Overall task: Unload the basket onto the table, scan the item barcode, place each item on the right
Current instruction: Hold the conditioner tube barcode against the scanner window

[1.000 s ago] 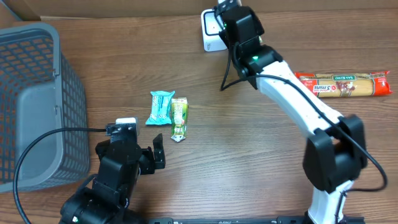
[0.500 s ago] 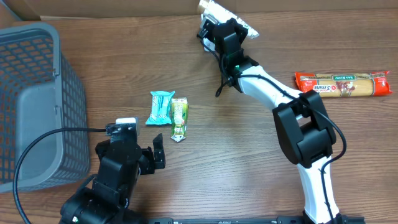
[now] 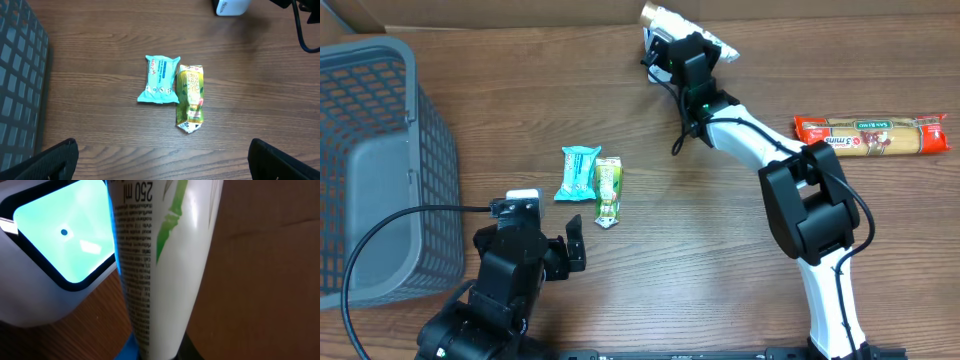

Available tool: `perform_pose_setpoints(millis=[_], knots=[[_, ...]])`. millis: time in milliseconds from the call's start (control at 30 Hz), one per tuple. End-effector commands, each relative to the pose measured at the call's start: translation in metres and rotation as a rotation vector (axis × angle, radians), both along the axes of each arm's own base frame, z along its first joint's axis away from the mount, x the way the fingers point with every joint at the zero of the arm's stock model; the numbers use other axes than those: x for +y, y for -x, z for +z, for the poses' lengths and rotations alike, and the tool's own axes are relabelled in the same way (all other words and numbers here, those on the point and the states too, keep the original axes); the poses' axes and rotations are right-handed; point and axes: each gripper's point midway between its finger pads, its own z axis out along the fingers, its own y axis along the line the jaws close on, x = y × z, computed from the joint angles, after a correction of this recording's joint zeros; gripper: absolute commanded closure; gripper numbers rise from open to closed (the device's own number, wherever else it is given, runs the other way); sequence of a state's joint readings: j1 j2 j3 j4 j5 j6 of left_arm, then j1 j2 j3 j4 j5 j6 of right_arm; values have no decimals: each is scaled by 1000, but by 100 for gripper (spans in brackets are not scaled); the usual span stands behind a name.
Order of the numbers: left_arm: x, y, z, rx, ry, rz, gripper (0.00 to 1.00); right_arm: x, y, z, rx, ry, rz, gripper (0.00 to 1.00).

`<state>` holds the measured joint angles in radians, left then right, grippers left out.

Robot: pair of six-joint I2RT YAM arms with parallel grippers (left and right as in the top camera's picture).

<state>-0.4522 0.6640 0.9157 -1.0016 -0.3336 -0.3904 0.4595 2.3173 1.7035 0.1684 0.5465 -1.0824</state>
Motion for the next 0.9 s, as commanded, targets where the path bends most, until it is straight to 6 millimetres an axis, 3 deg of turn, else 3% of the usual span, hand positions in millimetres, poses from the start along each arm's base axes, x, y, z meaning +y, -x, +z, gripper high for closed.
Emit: perform_pose_setpoints(millis=[0,400,867], knots=[[1,-1,-1,-1,1,12,0,7,-8,27,-62,-47,28,96],[1,-1,-1,-1,1,12,0,-4,-13,-3,-23,-26,5,96],[1,-1,-1,-1,1,12,1,-14,-14,6,-60,-17,-58,96]])
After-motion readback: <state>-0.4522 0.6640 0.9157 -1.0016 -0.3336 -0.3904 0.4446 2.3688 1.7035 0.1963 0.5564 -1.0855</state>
